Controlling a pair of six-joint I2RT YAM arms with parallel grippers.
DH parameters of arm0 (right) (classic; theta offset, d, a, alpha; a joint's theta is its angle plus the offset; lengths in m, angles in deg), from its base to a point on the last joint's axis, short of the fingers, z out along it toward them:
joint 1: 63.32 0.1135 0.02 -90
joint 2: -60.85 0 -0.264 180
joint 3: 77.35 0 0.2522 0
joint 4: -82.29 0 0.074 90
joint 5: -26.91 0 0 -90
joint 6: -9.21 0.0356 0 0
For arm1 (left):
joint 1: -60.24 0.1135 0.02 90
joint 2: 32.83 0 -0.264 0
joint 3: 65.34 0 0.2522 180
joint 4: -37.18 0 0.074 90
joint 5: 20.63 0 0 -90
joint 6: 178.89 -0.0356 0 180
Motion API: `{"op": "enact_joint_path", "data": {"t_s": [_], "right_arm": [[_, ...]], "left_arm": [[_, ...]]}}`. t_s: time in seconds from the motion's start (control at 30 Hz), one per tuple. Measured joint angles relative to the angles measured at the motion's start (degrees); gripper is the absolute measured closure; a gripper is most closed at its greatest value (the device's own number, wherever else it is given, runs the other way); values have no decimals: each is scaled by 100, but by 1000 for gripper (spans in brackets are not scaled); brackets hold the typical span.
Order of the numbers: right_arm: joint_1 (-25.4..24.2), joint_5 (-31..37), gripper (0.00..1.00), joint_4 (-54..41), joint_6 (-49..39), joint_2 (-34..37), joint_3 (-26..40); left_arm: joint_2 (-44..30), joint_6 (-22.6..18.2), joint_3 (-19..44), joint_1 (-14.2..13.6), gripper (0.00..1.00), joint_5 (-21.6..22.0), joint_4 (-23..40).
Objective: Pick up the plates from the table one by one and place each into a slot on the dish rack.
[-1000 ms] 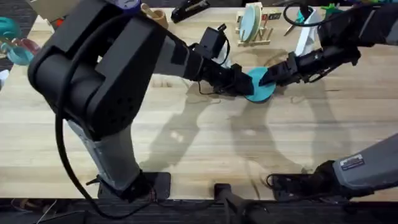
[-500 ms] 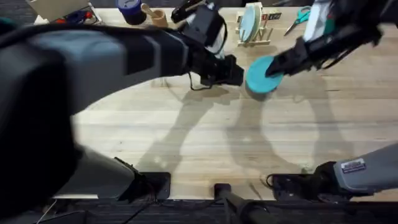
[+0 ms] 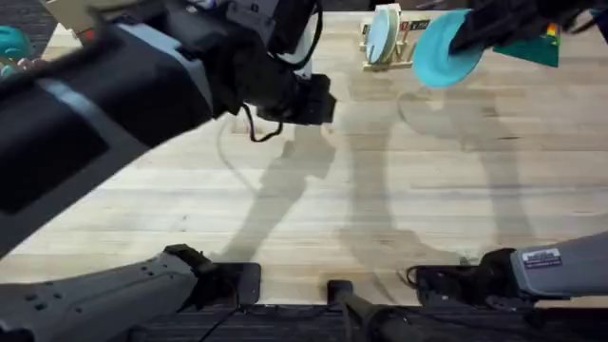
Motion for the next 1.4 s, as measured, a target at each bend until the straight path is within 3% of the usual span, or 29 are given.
{"op": "enact_joint_path", "data": {"t_s": [0.13, 0.27, 0.3, 0.47, 0.5, 0.87, 1.4], "right_arm": [[328, 620, 970, -22, 187, 0, 609], [815, 1262, 970, 112, 426, 0, 1081], [939, 1433, 970, 200, 490, 0, 1163], [1421, 2258, 970, 701, 786, 0, 1352], [1473, 2363, 970, 764, 832, 0, 1352], [1530, 2772, 970, 1268, 1647, 80, 1397], [1530, 2789, 970, 1276, 1791, 356, 1404]], "left_arm": [[21, -307, 482, 0, 962, 660, 863], [21, -614, 862, 0, 947, 1200, 1305], [21, -685, 921, 0, 837, 1296, 1355], [21, -829, 1072, 0, 60, 1618, 1406], [21, -847, 1072, 0, 22, 1643, 1410], [21, -896, 1072, 0, 6, 1773, 1456], [21, -913, 1072, 0, 6, 1789, 1473]]}}
